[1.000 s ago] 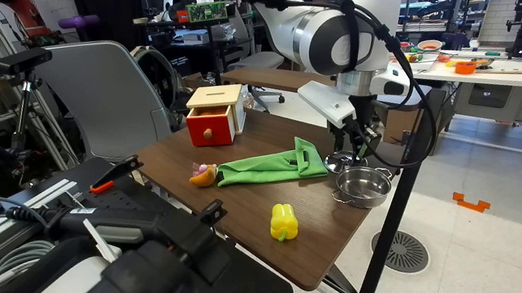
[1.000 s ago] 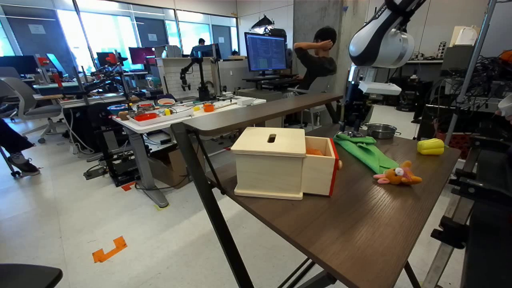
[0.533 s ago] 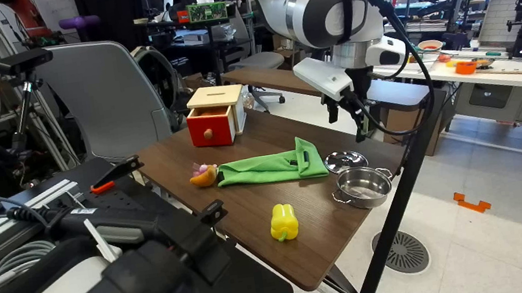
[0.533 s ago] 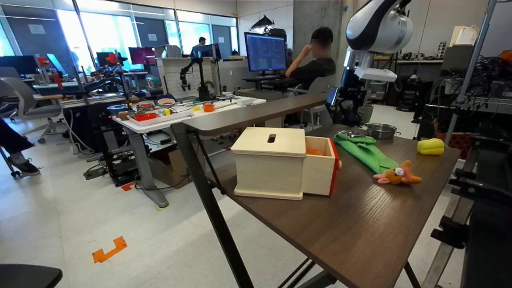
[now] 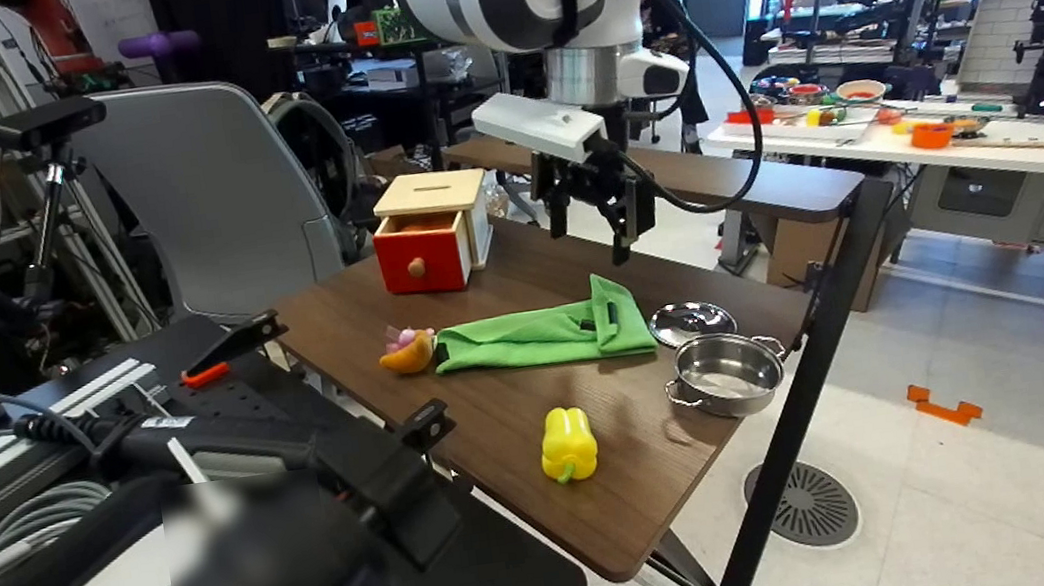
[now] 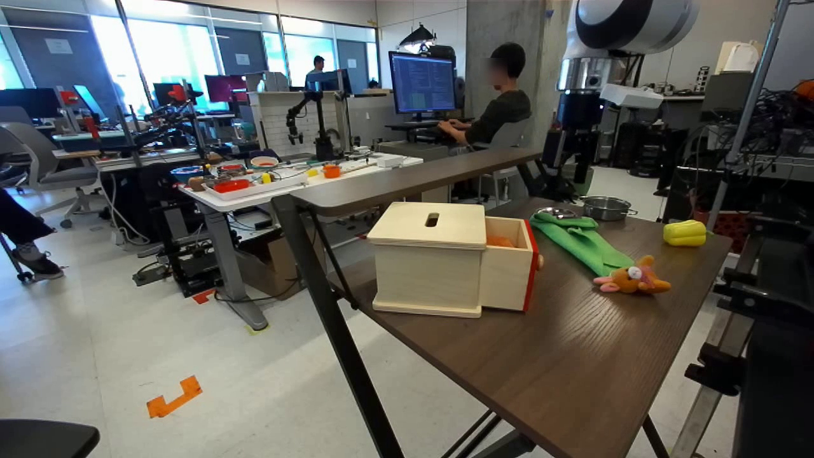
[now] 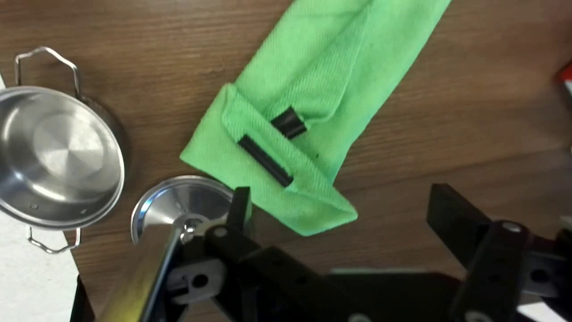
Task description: Remove the lid from th pot then put the yellow pepper inside
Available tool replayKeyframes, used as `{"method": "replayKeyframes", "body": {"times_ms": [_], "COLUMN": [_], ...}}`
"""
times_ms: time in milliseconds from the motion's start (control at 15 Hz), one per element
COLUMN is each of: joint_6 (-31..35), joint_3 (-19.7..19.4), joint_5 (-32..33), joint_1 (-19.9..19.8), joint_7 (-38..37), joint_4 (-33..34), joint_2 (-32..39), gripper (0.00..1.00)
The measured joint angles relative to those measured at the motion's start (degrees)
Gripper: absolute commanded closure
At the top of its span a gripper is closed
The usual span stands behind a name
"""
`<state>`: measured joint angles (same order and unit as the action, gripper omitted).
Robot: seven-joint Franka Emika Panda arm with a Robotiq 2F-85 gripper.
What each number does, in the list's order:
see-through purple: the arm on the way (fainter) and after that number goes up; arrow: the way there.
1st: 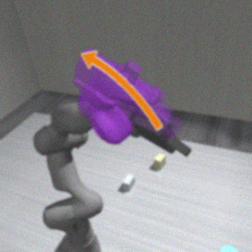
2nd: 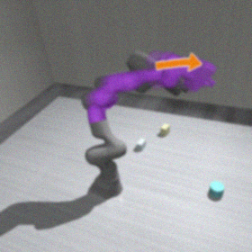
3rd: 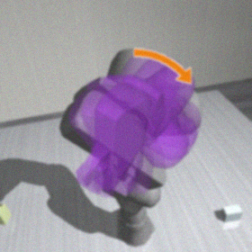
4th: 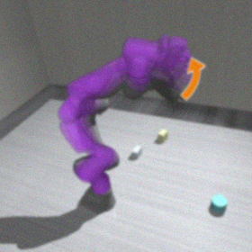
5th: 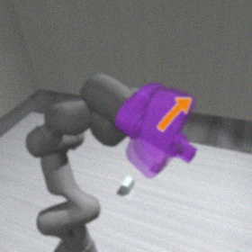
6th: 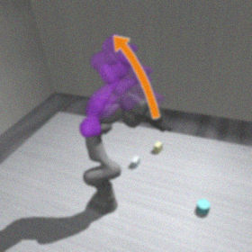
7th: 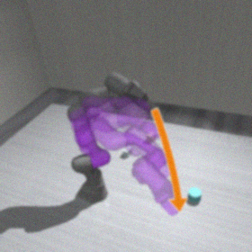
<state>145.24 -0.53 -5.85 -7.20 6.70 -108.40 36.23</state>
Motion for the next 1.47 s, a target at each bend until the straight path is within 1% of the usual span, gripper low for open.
{"method": "replayKeyframes", "body": {"times_ms": [267, 467, 667, 800, 933, 1067, 1267, 1467], "joint_6": [0.6, 3.2, 7.9, 10.8, 13.2, 14.6, 15.5, 15.7], "joint_3": [-0.1, -0.6, -2.6, -4.9, -7.6, -9.8, -11.4, -11.6], "joint_5": [4.4, 8.0, 13.8, 18.4, 22.7, 25.3, 25.9, 25.5], "joint_1": [0.2, 0.2, 0.2, 0.1, -0.2, -0.7, -2.4, -4.8], "joint_7": [5.1, 8.9, 10.7, 11.1, 11.1, 11.3, 12.7, 14.4], "joint_4": [-12.7, -22.9, -33.2, -38.3, -41.2, -42.2, -41.9, -40.9], "joint_2": [-8.8, -14.9, -20.1, -22.3, -23.1, -23.1, -23.0, -22.1], "gripper": [0.00, 0.00, 0.00, 0.00, 0.00, 0.00, 0.00, 0.00]}}
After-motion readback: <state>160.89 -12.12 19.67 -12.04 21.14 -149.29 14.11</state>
